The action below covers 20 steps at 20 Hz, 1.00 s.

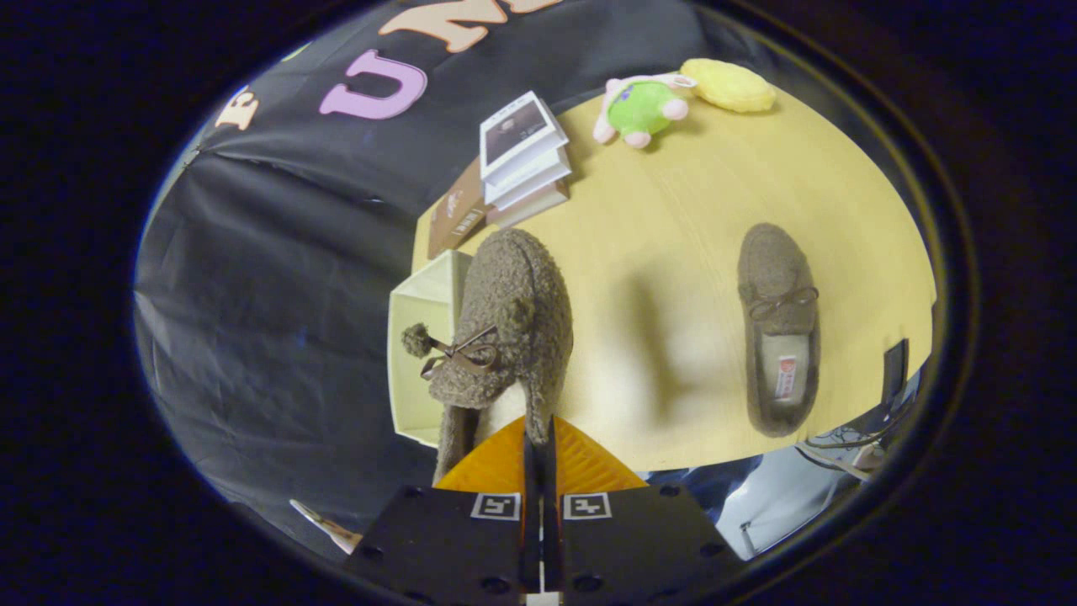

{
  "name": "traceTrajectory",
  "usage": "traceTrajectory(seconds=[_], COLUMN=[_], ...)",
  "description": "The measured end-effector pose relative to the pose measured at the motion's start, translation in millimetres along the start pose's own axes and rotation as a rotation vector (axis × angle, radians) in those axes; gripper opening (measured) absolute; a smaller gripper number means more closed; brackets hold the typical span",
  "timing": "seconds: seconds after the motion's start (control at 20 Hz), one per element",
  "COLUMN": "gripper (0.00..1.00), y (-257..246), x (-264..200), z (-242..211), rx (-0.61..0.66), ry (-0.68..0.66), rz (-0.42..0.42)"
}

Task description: Open the storage box then place both shoes into the box .Put the left shoe in first, then the right shoe, with the right side of both shoes facing outward in a uniform manner.

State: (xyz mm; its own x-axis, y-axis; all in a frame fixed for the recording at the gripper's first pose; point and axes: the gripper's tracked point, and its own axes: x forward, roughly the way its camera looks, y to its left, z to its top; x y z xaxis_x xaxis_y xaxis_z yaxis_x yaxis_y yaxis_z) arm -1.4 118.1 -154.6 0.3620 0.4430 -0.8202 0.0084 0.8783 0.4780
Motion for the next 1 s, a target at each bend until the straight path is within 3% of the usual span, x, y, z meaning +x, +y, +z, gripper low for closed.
traceTrajectory(seconds=[0.25, 0.45, 0.8, 1.0], gripper=[0.05, 0.05, 0.05, 0.05], y=[55, 94, 135, 150], x=[-34, -30, 37, 81], z=[10, 14, -6, -15], rx=[-0.019, -0.027, -0.08, -0.135], ry=[-0.005, -0.002, 0.088, 0.111], rz=[0.1, 0.161, 0.134, 0.076])
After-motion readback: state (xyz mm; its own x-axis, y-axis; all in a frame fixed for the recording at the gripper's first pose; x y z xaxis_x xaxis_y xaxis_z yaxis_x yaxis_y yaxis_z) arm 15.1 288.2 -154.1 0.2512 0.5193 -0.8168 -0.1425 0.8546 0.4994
